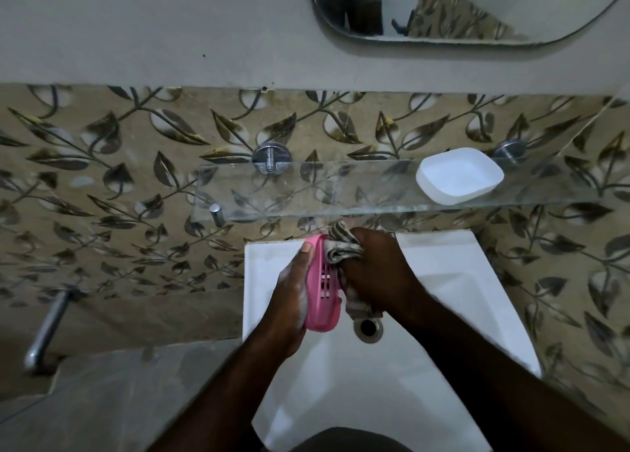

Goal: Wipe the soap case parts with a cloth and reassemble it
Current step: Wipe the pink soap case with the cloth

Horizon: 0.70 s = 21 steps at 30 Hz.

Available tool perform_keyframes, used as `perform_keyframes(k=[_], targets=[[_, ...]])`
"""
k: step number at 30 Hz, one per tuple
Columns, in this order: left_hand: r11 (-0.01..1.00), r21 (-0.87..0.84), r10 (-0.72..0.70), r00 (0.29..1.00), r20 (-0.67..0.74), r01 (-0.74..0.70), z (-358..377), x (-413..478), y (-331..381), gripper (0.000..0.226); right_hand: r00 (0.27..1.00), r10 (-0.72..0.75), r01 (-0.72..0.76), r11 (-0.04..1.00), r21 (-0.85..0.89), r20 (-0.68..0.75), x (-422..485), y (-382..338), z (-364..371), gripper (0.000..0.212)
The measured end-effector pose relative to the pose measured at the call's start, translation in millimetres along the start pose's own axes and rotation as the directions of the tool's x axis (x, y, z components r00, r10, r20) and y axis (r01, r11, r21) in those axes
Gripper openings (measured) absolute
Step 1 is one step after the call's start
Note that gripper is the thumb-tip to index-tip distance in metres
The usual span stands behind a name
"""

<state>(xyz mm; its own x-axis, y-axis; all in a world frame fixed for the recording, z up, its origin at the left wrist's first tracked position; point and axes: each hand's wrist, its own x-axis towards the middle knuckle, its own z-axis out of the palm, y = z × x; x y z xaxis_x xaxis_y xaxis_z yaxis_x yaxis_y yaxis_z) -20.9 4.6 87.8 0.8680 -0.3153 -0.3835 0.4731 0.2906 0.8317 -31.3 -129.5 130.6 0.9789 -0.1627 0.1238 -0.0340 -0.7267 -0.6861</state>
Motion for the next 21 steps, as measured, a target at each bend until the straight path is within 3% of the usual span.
perform_keyframes(k=[2, 4, 9, 12, 14, 17, 21], targets=[[0.999, 0.041, 0.014, 0.999, 0.035, -0.015, 2.7, 3.2, 5.4, 0.053, 0.992, -0.063, 0.070, 0.996, 0.061, -0.113, -0.3, -6.6, -2.3, 0.029], [0.998, 0.060, 0.003, 0.997, 0.073, -0.007, 5.2, 5.2, 14.6, 0.051, 0.975, -0.159, 0.163, 0.987, 0.009, -0.156, -4.4, -13.9, -0.5, 0.012], [0.992, 0.123, -0.025, 0.991, 0.131, 0.009, 3.6, 7.7, 26.7, 0.052, 0.954, -0.278, 0.256, 0.951, -0.172, -0.116, -3.4, -3.7, -5.6, 0.035], [0.988, 0.152, 0.014, 0.994, 0.106, -0.030, 6.1, 6.2, 22.5, 0.062, 0.982, -0.124, 0.100, 0.981, -0.165, -0.142, -5.3, 9.6, -1.0, 0.023], [0.982, 0.180, 0.043, 0.994, 0.101, -0.061, 6.8, 4.9, 18.5, 0.060, 0.993, 0.032, -0.038, 0.998, -0.051, -0.109, -9.0, 11.9, 3.7, 0.014], [0.979, 0.195, 0.034, 0.991, 0.126, -0.058, 3.4, 1.4, 11.7, 0.062, 0.984, 0.177, -0.173, 0.964, 0.201, -0.004, -10.8, 8.1, -0.1, 0.020], [0.984, 0.172, 0.019, 0.987, 0.160, -0.047, 5.7, 0.6, 15.1, 0.044, 0.985, 0.137, -0.107, 0.962, 0.251, -0.104, -7.7, -3.4, -12.1, 0.028]])
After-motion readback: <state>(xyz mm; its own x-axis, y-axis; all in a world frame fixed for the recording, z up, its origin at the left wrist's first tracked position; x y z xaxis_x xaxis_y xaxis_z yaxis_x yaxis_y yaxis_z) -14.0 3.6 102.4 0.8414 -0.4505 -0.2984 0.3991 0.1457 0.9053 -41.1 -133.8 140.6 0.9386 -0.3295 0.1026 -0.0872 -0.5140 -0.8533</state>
